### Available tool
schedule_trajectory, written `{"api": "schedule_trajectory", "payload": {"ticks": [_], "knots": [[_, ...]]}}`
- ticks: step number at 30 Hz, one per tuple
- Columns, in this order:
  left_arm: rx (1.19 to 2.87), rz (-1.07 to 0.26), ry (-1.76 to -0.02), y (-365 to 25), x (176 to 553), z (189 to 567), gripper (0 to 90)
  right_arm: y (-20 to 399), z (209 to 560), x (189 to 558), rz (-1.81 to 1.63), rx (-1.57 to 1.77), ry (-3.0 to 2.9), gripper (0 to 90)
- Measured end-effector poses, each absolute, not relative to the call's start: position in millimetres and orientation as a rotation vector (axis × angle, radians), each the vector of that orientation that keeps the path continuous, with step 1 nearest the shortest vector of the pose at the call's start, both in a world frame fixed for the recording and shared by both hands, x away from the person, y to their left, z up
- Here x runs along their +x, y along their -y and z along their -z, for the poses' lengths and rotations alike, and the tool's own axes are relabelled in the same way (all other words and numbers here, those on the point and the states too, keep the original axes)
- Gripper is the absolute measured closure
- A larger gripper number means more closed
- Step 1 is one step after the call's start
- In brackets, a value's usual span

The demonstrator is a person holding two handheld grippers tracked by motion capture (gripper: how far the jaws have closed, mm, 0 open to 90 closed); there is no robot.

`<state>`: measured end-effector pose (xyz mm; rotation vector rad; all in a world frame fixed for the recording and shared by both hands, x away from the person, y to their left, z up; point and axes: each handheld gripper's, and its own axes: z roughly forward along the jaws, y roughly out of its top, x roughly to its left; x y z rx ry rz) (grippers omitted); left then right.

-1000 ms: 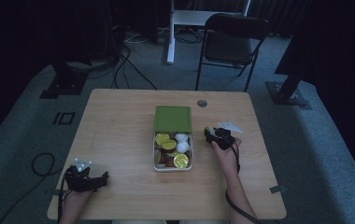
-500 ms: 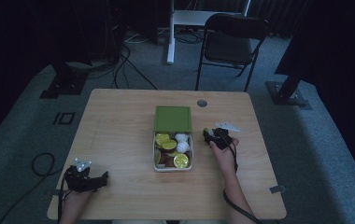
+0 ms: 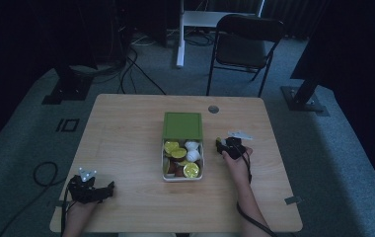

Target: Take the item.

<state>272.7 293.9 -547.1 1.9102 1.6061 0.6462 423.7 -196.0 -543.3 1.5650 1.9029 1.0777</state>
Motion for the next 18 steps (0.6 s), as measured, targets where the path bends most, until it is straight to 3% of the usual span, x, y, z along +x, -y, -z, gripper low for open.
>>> {"api": "schedule_trajectory", "payload": {"ticks": [5, 9, 18], "knots": [[1.91, -0.646, -1.606, -294, 273, 547, 0.1, 196, 542, 425, -1.084, 1.58, -1.915, 54.3], [1.91, -0.646, -1.606, -294, 273, 547, 0.1, 198, 540, 425, -1.134, 1.617, -1.911, 44.6], [1.91, -0.646, -1.606, -294, 273, 547, 0.1, 202, 524, 423, -1.165, 1.579, -1.899, 36.8]]}}
